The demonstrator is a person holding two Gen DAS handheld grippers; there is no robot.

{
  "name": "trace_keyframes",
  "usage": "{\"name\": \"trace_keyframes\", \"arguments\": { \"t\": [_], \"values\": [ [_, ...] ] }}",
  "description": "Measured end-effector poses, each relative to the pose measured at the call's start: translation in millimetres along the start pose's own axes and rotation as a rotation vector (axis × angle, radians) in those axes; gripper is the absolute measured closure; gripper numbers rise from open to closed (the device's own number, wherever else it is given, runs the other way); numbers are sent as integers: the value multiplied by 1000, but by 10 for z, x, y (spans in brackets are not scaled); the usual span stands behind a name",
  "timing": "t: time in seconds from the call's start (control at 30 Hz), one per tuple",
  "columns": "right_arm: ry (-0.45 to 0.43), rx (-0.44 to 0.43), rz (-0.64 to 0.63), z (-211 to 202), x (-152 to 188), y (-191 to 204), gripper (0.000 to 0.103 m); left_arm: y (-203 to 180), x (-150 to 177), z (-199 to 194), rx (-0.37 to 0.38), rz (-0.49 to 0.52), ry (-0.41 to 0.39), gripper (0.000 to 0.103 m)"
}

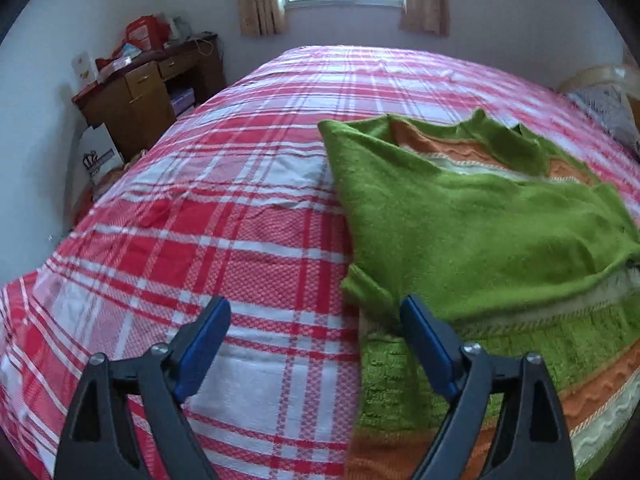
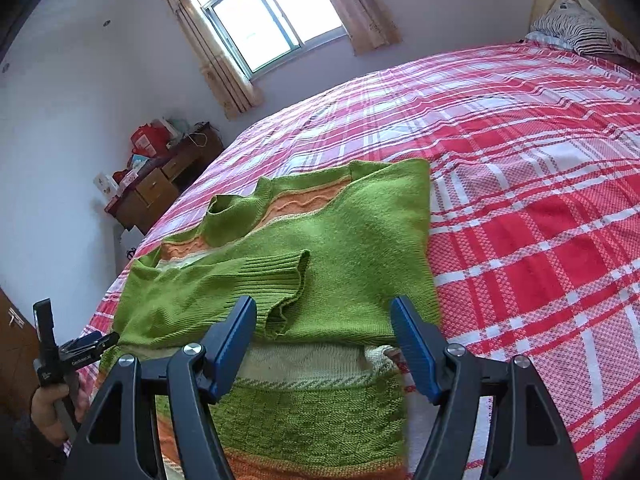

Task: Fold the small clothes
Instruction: 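Carry the held sleeve across the sweater body and lay it down, then pinch the laid sleeve cuff with the right gripper and adjust it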

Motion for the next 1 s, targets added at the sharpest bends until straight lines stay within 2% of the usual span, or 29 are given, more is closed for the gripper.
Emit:
{"name": "trace_keyframes", "arguments": {
  "t": [0.17, 0.23, 0.3, 0.4, 0.5, 0.6, 0.63, 0.67, 0.7, 0.73, 0.8, 0.9, 1.0],
  "values": [
    [-7, -20, 13, -30, -14, 1, 33, 83, -92, 81, 21, -82, -26, 6],
    [5, -15, 14, -45, -32, -13, 33, 207, -169, 87, -6, -130, -50, 3],
    [-3, 32, -33, -92, -93, 48, 33, 250, -184, 175, -5, -136, -36, 3],
    [1, 14, -120, -135, -252, 315, 33, 298, -130, 230, 32, -179, -36, 1],
    [74, 51, -220, 36, -330, 564, 34, 329, -97, 226, 68, -204, -52, 1],
    [176, 118, -309, 391, -243, 665, 54, 308, -64, 206, 68, -204, -55, 0],
    [214, 140, -332, 536, -187, 657, 70, 304, -55, 213, 64, -201, -48, 0],
    [249, 132, -340, 607, -127, 672, 76, 309, -46, 212, 58, -199, -40, 0],
    [241, 132, -357, 616, -108, 700, 81, 305, -33, 210, 50, -196, -35, 0],
    [221, 144, -378, 594, -116, 715, 98, 303, -21, 195, 48, -197, -37, 0],
    [168, 156, -409, 482, -173, 768, 98, 311, 0, 157, 63, -208, -55, 0],
    [26, 174, -453, 164, -435, 854, 98, 317, 23, 128, 87, -215, -66, 0],
    [-57, 187, -461, -41, -660, 910, 98, 304, 22, 153, 79, -205, -52, 0]
  ]
}}
Point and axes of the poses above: each gripper's, at about its wrist camera, not at the fingertips, and z roughly the way its jaws point, y to its left, x to its underside, the point moved 8 cm from there along z, roughly the way its jaws point, and after that the axes turned 12 degrees about x, right-handed, at the moved point
